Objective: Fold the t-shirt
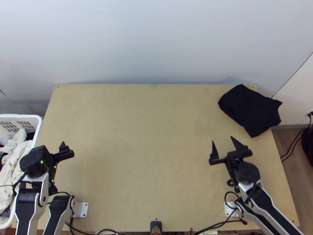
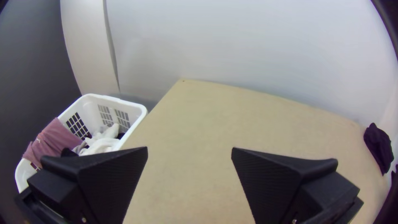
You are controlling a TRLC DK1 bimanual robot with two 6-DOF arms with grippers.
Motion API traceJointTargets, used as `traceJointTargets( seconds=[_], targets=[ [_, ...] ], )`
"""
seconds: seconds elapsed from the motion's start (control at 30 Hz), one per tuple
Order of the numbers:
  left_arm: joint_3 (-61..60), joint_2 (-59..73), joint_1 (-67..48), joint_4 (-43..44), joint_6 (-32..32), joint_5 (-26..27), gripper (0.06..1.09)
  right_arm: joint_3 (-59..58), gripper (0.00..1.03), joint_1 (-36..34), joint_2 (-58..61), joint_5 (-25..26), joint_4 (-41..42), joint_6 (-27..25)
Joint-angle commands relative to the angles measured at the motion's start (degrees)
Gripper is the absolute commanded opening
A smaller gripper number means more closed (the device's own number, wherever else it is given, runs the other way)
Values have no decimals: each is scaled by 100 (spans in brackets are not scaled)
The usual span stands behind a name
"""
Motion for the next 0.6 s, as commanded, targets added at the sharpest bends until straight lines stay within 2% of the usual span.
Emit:
traceJointTargets(
  seconds=[0.0,0.07,0.23,0.33,0.43,0.5,0.57],
  targets=[
    [-402,-219,142,196,-12,27,104,-700,99,26,-2105,-21,-749,52],
    [-481,-228,168,302,-12,27,104,-709,99,35,-2571,-38,-741,70],
    [-639,-316,379,1005,261,-8,104,-709,99,-106,-2316,-38,-741,79],
    [-815,-509,388,1075,261,19,104,-709,99,-159,-2404,-38,-741,132],
    [-1298,-1309,361,1093,261,45,104,-700,99,-159,-2465,-38,-741,158],
    [-1729,-2329,361,1102,357,45,104,-709,99,-308,-2474,-38,-741,114],
    [-1764,-2276,361,908,524,45,104,-709,99,-405,-2667,-38,-732,79]
  ],
)
